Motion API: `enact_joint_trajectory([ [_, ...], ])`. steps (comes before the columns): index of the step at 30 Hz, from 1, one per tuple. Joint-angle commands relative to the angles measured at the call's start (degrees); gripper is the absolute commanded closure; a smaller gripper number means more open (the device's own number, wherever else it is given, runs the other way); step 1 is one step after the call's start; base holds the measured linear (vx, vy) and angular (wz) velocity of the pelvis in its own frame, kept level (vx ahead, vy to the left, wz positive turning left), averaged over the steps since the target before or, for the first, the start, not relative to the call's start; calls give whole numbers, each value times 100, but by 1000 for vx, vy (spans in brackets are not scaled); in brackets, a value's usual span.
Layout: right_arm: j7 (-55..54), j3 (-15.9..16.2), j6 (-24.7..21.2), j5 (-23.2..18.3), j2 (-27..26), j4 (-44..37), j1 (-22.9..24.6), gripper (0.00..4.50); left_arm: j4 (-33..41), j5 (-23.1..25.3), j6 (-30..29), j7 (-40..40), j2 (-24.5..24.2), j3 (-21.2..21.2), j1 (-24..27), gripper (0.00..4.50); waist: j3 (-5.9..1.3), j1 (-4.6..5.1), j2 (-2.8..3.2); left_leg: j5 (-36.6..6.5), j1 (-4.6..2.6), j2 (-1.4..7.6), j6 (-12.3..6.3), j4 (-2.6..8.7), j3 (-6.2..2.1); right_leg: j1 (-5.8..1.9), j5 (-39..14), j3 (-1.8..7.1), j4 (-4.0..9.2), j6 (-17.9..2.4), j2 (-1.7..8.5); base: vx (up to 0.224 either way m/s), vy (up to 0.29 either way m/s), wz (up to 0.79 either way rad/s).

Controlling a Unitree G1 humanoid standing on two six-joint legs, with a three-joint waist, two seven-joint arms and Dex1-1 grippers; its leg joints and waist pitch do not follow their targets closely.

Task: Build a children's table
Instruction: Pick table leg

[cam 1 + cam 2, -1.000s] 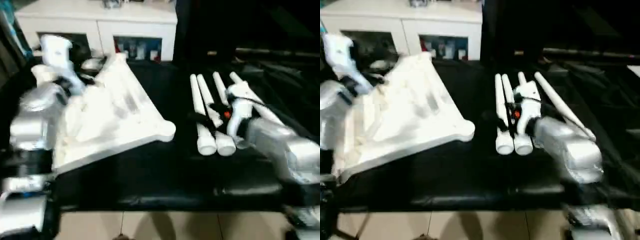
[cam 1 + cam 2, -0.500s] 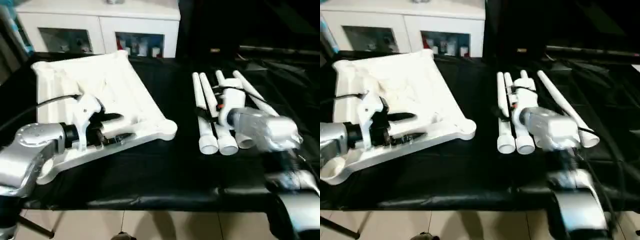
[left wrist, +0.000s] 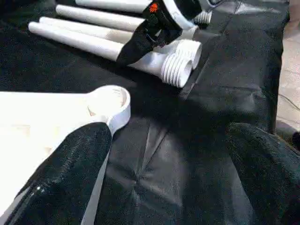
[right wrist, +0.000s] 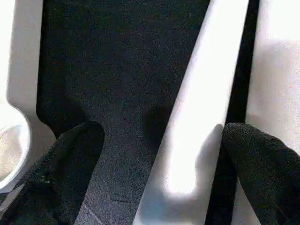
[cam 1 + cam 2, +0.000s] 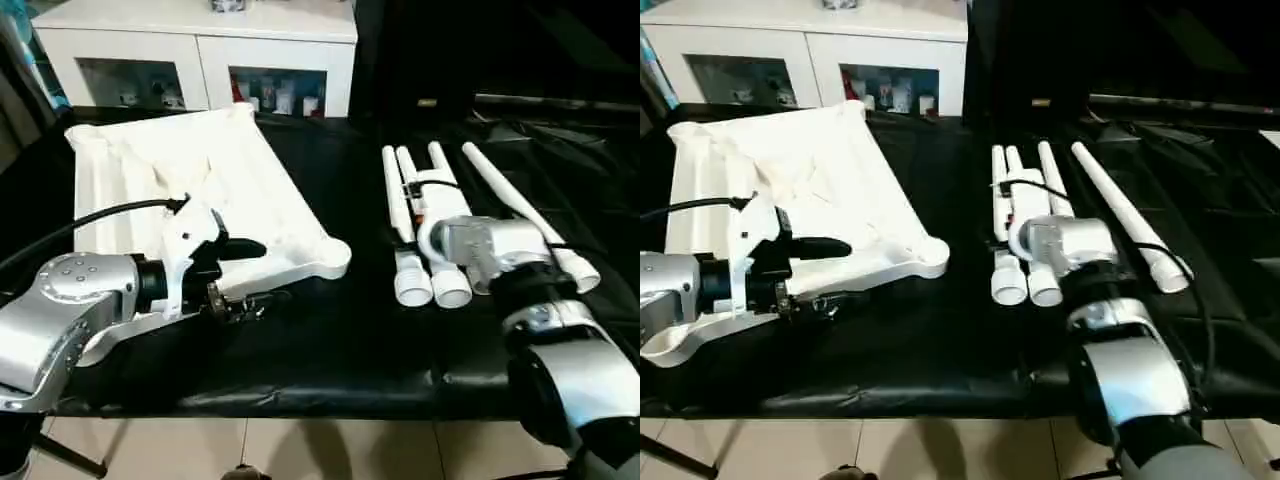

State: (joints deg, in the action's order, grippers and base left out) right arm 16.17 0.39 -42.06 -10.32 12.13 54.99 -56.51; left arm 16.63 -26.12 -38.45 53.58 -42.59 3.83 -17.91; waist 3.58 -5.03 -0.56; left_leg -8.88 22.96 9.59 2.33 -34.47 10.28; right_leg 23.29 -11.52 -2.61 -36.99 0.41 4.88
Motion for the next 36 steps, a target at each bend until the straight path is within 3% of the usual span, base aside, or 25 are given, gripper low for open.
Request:
enact_joint_trajectory([
  [1, 119, -40, 41, 77, -8, 187, -111, 0, 85, 31, -39, 58, -88, 65, 27, 3, -413, 15, 53, -1495, -157, 252, 505, 416, -74, -215, -868, 231, 400, -1149, 272, 0, 0, 0],
  [2, 180, -50, 99, 94, -32, 372, -169, 0, 95, 18, -68, 62, -94, 72, 17, 3, -414, 4, 102, -1539, -168, 255, 524, 415, -80, -207, -894, 232, 394, -1144, 276, 0, 0, 0],
  [4, 143, 18, 176, 209, -45, 646, -249, 0, 103, -13, -107, 99, -116, 105, -14, 3, -411, 18, 112, -1673, -176, 259, 592, 419, -86, -197, -1000, 229, 400, -1183, 274, 0, 0, 0],
  [11, 80, 48, 82, 292, -81, 1040, -382, 0, 128, -1, -149, 81, -80, 146, -24, 3, -417, 16, 97, -1685, -173, 268, 616, 417, -83, -208, -905, 229, 391, -1214, 265, 0, 0, 0],
  [36, -157, -727, 419, 40, -11, 1722, -593, 208, 92, -69, -252, -174, 195, 50, -144, 0, -419, 8, 50, -1572, -169, 276, 538, 400, -65, -208, -944, 230, 392, -1199, 263, 0, 0, 0],
])
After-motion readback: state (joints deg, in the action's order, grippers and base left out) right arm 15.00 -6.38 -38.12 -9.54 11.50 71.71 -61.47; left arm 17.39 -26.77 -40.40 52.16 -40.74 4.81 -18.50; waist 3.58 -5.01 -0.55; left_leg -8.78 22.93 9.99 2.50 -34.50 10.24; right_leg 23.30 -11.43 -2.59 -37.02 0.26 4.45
